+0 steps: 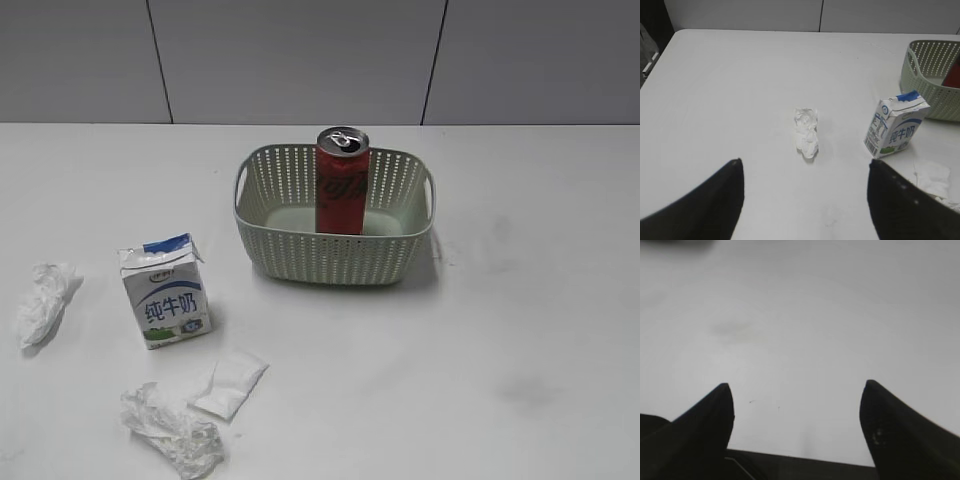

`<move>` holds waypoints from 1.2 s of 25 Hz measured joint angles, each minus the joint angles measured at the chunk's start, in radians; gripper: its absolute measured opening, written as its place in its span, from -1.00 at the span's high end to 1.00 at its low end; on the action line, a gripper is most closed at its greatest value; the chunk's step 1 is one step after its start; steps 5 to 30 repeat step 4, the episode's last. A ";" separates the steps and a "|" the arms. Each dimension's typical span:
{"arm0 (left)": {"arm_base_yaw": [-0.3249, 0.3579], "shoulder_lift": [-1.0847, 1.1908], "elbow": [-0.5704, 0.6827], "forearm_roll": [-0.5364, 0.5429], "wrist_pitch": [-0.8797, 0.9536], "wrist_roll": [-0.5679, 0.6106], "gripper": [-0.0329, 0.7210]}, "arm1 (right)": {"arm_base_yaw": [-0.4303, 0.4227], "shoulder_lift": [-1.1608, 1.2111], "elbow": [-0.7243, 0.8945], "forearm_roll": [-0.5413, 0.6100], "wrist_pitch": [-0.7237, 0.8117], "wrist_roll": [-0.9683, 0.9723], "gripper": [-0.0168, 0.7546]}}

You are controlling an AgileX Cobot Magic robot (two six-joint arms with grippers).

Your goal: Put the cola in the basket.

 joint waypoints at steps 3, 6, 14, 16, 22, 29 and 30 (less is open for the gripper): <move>0.000 0.000 0.000 0.000 0.000 0.000 -0.59 | 0.000 -0.093 0.000 0.000 0.000 0.000 -0.58; 0.000 0.000 0.000 0.000 0.000 0.000 -0.59 | 0.000 -0.125 0.000 0.000 0.000 0.000 -0.58; 0.000 0.000 0.000 0.000 0.000 0.000 -0.59 | 0.000 -0.125 0.000 0.000 0.000 0.000 -0.58; 0.000 0.000 0.000 0.000 0.000 0.000 -0.59 | 0.000 -0.125 0.000 0.000 0.000 0.000 -0.58; 0.000 0.000 0.000 0.000 0.000 0.000 -0.59 | 0.000 -0.125 0.000 0.000 0.000 0.000 -0.58; 0.000 0.000 0.000 0.000 0.000 0.000 -0.59 | 0.000 -0.125 0.000 0.000 0.000 0.000 -0.58; 0.000 0.000 0.000 0.000 0.000 0.000 -0.59 | 0.000 -0.125 0.000 0.000 0.000 0.000 -0.58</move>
